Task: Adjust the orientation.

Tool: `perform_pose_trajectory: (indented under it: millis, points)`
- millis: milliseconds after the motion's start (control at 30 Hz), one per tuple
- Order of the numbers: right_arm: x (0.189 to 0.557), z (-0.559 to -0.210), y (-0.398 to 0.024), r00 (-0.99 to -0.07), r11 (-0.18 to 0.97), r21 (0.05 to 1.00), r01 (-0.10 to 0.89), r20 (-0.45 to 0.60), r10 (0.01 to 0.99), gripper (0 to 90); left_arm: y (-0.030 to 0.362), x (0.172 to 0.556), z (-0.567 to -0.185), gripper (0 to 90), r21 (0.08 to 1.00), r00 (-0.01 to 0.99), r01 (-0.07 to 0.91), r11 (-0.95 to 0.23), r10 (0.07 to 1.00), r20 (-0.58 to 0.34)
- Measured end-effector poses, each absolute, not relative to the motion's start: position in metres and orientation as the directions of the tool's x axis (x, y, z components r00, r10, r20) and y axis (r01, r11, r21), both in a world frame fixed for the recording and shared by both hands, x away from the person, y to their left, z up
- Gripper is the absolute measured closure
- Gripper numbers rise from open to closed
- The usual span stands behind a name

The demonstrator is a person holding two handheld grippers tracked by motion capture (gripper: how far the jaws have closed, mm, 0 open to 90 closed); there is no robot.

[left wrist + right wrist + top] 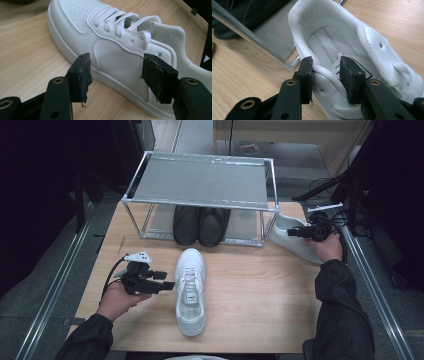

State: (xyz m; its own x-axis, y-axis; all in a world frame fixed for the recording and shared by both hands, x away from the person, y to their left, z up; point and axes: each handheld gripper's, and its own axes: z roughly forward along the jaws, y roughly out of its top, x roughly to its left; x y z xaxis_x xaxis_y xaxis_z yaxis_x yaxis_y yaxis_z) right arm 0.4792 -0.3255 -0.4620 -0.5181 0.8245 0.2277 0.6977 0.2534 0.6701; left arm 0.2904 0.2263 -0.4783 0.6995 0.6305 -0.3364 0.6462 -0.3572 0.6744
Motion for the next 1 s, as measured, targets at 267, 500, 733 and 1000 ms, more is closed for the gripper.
perform_pose_trajectory:
  millis: [267,500,733,1000]
  points:
    - [0.477,-0.458,-0.323,-0.511,0.253,0.652,0.715,0.240,0.825,70.2,0.229,0.290,-0.477,40.5,0.684,0.696,0.643,-0.345,0.636,-0.334]
    - [0.473,-0.455,-0.327,-0.493,0.224,0.636,0.738,0.282,0.823,78.5,0.232,0.289,-0.474,40.3,0.703,0.698,0.633,-0.325,0.632,-0.337]
    - [0.463,-0.453,-0.328,-0.465,0.180,0.638,0.749,0.312,0.829,83.3,0.231,0.290,-0.474,38.1,0.706,0.702,0.629,-0.327,0.629,-0.334]
    - [0.450,-0.440,-0.331,-0.428,0.130,0.638,0.759,0.338,0.838,83.4,0.228,0.292,-0.473,37.2,0.708,0.711,0.622,-0.334,0.619,-0.333]
